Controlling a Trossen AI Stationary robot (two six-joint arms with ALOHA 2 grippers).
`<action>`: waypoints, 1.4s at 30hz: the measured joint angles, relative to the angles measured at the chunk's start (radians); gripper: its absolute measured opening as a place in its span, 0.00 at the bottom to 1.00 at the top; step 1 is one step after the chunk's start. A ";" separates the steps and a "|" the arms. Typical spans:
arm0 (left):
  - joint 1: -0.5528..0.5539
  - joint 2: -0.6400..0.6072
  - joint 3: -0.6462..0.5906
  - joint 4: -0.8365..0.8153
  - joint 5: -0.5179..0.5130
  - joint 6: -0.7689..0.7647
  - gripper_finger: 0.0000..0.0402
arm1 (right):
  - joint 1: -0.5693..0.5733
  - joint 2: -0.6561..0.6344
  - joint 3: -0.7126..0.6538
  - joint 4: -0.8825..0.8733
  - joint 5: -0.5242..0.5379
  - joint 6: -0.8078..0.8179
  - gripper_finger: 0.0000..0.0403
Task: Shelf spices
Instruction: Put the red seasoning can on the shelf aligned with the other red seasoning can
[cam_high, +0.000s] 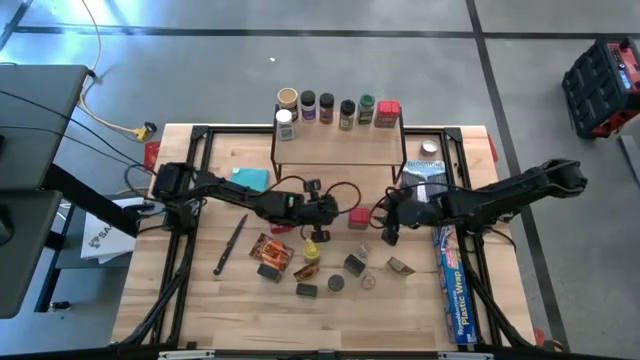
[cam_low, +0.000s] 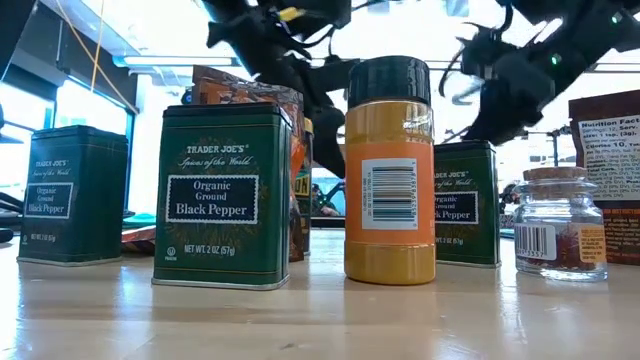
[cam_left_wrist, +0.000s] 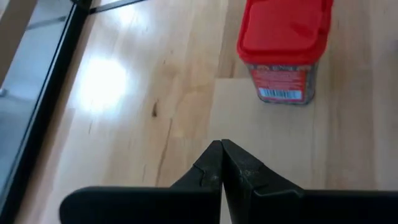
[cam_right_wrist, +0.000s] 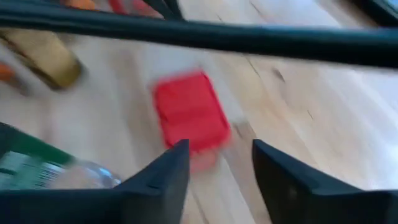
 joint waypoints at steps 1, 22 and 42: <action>-0.003 -0.019 -0.027 0.013 -0.004 -0.021 0.00 | -0.006 -0.004 0.000 0.042 -0.031 -0.033 0.46; -0.068 -0.155 -0.330 0.321 0.081 -0.253 0.00 | -0.136 0.239 0.193 -0.012 -0.232 -0.355 0.80; -0.067 -0.155 -0.330 0.395 0.080 -0.226 0.00 | -0.141 0.329 0.194 0.000 -0.291 -0.346 0.59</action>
